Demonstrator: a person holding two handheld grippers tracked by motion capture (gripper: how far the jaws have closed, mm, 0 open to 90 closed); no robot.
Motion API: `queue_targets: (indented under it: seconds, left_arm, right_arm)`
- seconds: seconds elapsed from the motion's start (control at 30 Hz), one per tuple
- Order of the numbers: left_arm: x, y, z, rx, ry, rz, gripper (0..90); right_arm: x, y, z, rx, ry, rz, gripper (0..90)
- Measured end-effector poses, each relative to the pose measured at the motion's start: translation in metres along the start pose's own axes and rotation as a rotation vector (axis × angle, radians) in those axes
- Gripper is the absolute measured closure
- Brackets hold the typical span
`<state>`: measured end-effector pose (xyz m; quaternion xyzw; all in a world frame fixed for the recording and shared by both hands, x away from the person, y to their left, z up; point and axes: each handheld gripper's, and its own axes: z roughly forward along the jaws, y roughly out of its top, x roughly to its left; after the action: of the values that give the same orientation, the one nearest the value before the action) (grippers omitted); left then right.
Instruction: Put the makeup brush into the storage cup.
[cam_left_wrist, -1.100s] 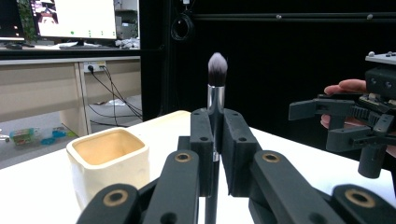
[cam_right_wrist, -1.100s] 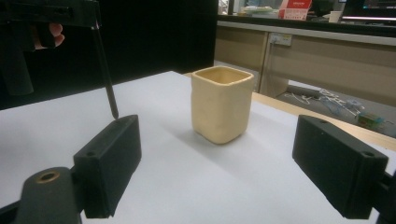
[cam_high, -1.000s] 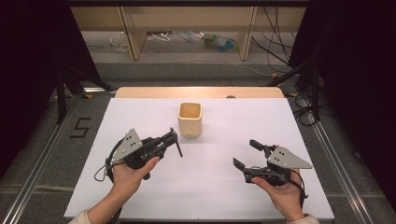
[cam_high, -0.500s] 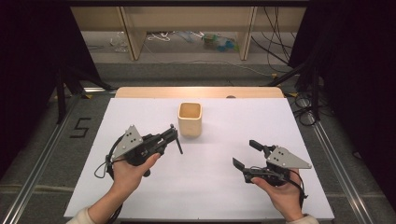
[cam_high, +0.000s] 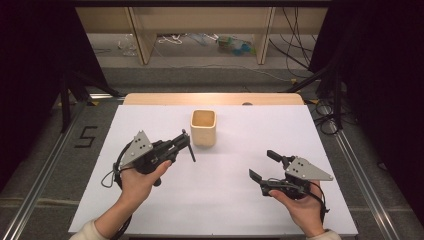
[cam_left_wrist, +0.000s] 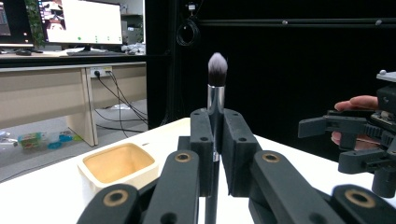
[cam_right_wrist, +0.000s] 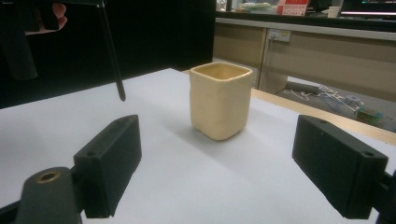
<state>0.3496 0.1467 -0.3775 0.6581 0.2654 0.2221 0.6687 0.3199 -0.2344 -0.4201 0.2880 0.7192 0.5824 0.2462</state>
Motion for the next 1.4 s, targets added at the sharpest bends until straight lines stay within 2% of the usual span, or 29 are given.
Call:
queue_targets:
  seconds: [0.13, 0.17, 0.33, 0.57, 0.6, 0.67, 0.77, 0.9, 1.4]
  left_arm:
    - [0.002, 0.003, 0.001, -0.003, 0.004, 0.003, 83.7]
    - [0.003, 0.003, 0.001, -0.005, 0.006, 0.003, 83.7]
    - [0.004, 0.004, 0.004, -0.005, 0.006, 0.004, 83.6]
    - [0.006, 0.006, 0.008, -0.005, 0.005, 0.003, 83.7]
    - [0.006, 0.006, 0.008, -0.005, 0.006, 0.003, 83.6]
    - [0.006, 0.007, 0.009, -0.005, 0.006, 0.006, 83.7]
    - [0.007, 0.008, 0.01, -0.007, 0.004, 0.007, 83.6]
    - [0.008, 0.01, 0.011, -0.01, 0.004, 0.006, 83.6]
    - [0.01, 0.015, 0.017, -0.019, 0.008, 0.005, 83.7]
  right_arm:
    - [0.0, 0.0, 0.0, 0.001, -0.001, 0.002, 16.8]
    - [0.001, 0.0, -0.001, 0.017, 0.004, 0.024, 16.8]
    - [0.001, -0.001, 0.0, 0.011, 0.017, 0.032, 16.8]
    - [0.001, -0.001, 0.0, 0.012, 0.01, 0.032, 16.8]
    - [-0.001, -0.001, 0.001, -0.002, 0.003, 0.007, 16.8]
    - [0.0, -0.001, 0.0, 0.005, 0.006, 0.019, 16.8]
    - [-0.001, -0.001, 0.001, 0.001, 0.0, 0.007, 17.0]
    - [0.0, -0.001, 0.0, 0.016, 0.006, 0.034, 17.0]
    - [0.0, -0.001, 0.0, 0.018, 0.003, 0.036, 17.5]
